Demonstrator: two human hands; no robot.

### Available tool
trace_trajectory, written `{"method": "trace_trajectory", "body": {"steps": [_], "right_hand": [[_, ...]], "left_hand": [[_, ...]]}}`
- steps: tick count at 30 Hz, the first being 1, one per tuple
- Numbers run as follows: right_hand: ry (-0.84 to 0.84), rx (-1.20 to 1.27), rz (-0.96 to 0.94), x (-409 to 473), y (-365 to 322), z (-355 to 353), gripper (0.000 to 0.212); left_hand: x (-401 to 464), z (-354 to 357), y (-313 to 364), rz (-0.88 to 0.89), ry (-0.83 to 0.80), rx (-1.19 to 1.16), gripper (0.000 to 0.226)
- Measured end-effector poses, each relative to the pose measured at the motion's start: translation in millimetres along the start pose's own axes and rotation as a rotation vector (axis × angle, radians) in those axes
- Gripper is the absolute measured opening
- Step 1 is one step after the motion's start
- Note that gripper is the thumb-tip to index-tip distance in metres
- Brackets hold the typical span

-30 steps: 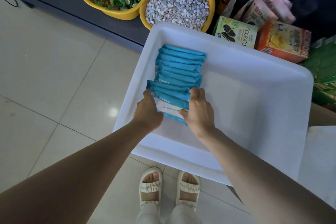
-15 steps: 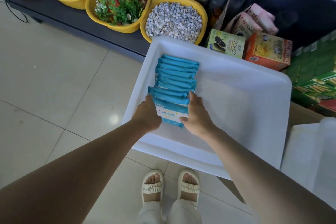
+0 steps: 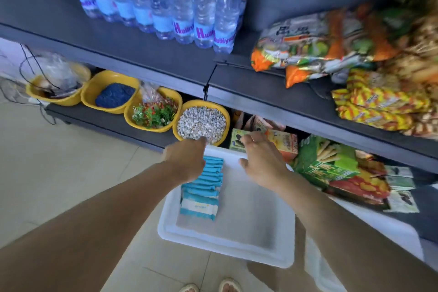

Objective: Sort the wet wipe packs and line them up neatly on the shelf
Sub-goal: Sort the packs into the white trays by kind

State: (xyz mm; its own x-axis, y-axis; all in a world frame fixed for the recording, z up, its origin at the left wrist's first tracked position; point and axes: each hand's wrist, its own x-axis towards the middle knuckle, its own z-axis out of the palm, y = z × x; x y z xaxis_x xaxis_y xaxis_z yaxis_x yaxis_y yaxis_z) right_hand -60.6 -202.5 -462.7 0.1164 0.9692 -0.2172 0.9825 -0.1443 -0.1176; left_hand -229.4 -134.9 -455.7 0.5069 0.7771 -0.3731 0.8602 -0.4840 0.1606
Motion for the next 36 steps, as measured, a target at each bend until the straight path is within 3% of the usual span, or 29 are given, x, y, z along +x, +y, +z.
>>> {"method": "trace_trajectory", "body": {"steps": [10,17,28,36], "right_hand": [[0.262,-0.155,0.077,-58.7,14.0,-224.4,0.047],[0.465,-0.175,0.206,-110.8,32.0,-339.7,0.039],[0.577,-0.124,0.355,-146.2,97.5,-441.9,0.043],[0.582,-0.016,0.304,-82.1,163.6,-477.3,0.031]], "left_hand": [[-55.8,-205.8,72.1,0.167,0.3,0.1,0.035],[-94.9,-309.8,128.7,0.3,0.49,0.137,0.032],[-88.6,-401.7,199.6,0.42,0.609,0.11,0.033],[-32.1,-437.6,215.5,0.264,0.598,0.054,0.036]]}}
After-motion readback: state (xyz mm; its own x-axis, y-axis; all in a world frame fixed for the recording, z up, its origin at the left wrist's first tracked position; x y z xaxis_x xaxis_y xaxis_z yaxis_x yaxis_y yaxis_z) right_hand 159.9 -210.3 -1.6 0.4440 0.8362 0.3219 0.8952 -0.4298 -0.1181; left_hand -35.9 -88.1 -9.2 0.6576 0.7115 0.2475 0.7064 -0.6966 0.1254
